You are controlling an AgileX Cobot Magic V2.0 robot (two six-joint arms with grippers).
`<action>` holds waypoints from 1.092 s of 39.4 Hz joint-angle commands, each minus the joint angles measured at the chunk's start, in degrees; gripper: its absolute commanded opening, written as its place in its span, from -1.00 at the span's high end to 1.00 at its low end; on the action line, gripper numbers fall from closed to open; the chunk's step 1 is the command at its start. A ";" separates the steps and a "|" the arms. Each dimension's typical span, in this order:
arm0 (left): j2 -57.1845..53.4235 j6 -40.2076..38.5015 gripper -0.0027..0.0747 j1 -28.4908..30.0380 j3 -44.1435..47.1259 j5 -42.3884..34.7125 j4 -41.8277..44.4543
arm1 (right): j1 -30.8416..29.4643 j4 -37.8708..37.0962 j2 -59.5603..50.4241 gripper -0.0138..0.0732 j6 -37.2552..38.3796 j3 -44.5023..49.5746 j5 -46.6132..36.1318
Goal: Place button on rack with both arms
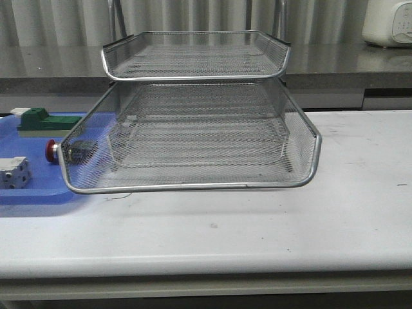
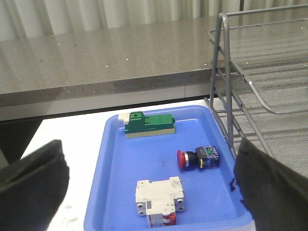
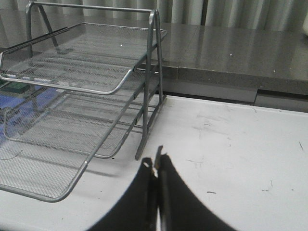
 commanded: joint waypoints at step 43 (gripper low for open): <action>31.24 5.16 -0.78 0.04 -26.36 15.87 0.20 | -0.24 0.48 0.42 0.94 -0.12 -1.44 -4.94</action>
